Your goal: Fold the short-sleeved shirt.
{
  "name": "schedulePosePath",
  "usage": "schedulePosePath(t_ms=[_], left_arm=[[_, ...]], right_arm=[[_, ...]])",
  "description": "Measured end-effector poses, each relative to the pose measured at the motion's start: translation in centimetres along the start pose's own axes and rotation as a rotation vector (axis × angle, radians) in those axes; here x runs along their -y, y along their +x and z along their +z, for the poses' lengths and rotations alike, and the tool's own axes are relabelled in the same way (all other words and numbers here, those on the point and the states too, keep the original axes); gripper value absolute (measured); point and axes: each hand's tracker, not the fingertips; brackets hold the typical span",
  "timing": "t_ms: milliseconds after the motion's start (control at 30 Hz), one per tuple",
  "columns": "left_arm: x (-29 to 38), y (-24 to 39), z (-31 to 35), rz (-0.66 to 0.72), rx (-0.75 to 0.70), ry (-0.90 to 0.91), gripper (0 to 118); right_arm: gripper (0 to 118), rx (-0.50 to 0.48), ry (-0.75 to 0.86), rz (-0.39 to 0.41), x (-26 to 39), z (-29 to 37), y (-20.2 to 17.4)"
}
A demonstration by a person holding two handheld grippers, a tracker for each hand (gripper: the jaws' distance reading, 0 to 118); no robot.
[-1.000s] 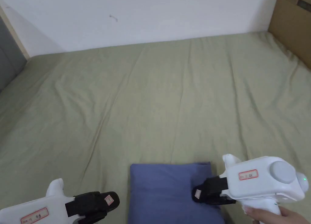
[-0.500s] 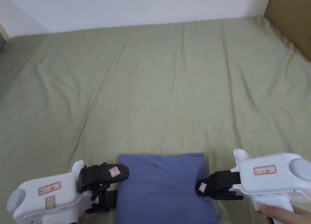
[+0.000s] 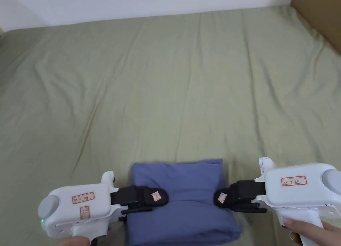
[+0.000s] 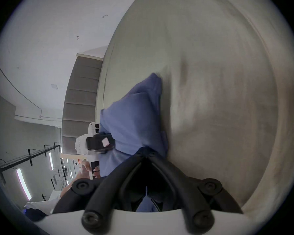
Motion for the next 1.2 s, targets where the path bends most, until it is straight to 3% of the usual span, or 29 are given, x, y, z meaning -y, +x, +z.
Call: schedulePosePath(t_ms=[33, 133, 200, 267, 400, 600, 767, 900, 1067, 1200], left_arm=[[0.2, 0.8, -0.1, 0.089, 0.162, 0.038, 21], [0.3, 2.1, -0.4, 0.009, 0.077, 0.032, 21], [0.5, 2.6, 0.1, 0.013, 0.080, 0.037, 21], [0.6, 3.4, 0.7, 0.001, 0.079, 0.043, 21], [0.8, 5.1, 3.4, -0.058, 0.077, 0.057, 21], [-0.7, 6.4, 13.2, -0.169, -0.030, 0.095, 21], [-2.4, 4.4, 23.8, -0.182, -0.158, 0.163, 21], [-3.6, 2.0, 31.2, -0.152, -0.244, 0.212, 21], [-4.8, -0.6, 37.5, -0.130, -0.295, 0.245, 21], [-6.0, -2.4, 40.4, -0.136, -0.431, 0.221, 21]], right_arm=[[0, 0.016, 0.007, 0.002, 0.1, 0.0, -0.1], [0, 0.056, 0.016, 0.019, 0.2, 0.2, -1.0], [0, 0.161, 0.077, 0.102, 0.7, 1.1, -2.9], [0, 0.284, 0.167, 0.193, 1.7, 2.4, -6.2], [0, 0.319, 0.301, 0.214, 4.0, 4.1, -13.7], [0, 0.577, 0.348, 0.334, 6.7, -1.1, -24.3], [0, 0.599, 0.328, 0.396, 8.3, -9.1, -29.7], [0, 0.735, 0.322, 0.415, 9.4, -15.9, -33.3], [0, 0.720, 0.367, 0.387, 9.8, -20.1, -35.4], [0, 0.761, 0.396, 0.389, 8.9, -21.7, -35.9]])
